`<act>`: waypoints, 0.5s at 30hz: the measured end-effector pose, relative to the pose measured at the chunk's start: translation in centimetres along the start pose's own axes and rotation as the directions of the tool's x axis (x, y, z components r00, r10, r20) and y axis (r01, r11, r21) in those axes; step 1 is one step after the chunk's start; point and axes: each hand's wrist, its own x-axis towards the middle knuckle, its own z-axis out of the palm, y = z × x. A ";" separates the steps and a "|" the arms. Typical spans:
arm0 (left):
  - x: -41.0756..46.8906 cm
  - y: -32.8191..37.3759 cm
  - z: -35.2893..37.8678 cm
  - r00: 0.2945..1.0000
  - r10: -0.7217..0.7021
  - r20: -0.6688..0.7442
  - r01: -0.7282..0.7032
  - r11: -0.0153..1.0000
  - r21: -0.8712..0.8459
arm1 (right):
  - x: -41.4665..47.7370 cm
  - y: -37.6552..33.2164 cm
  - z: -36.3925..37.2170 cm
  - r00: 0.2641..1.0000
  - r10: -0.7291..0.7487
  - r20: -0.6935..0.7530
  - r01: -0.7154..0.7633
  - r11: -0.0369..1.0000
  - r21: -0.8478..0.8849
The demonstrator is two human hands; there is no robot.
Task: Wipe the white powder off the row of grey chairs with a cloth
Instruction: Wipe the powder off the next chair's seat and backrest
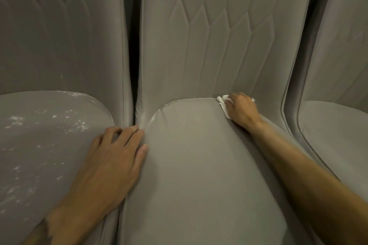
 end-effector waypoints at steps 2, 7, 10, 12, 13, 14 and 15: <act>0.0 -0.1 0.0 1.000 0.003 0.002 -0.003 1.000 0.001 | 0.1 0.7 -0.3 0.995 -0.088 0.047 0.089 0.996 -0.007; -0.1 -0.1 0.0 1.000 -0.003 0.005 0.003 1.000 0.002 | -1.6 1.1 -1.0 0.998 -0.048 -0.038 0.046 0.997 -0.062; 0.0 0.1 0.0 1.000 -0.018 0.014 0.018 1.000 0.008 | 0.5 -0.4 0.5 0.999 -0.026 -0.037 0.025 1.000 -0.015; -0.1 0.1 0.1 1.000 -0.008 0.011 0.008 1.000 0.005 | 1.0 0.1 0.7 0.996 -0.089 -0.004 0.089 0.995 -0.032; -0.1 0.1 0.1 1.000 0.000 0.007 0.000 1.000 0.004 | 0.7 0.7 0.4 0.991 -0.131 0.004 0.132 0.990 -0.040; -0.1 0.0 0.1 1.000 0.004 0.000 -0.004 1.000 0.006 | 0.2 1.5 0.1 0.988 -0.154 0.010 0.154 0.987 -0.044; -0.1 -0.1 0.0 1.000 0.007 -0.004 -0.007 1.000 0.010 | -0.4 2.1 -0.1 0.990 -0.142 -0.002 0.142 0.989 -0.050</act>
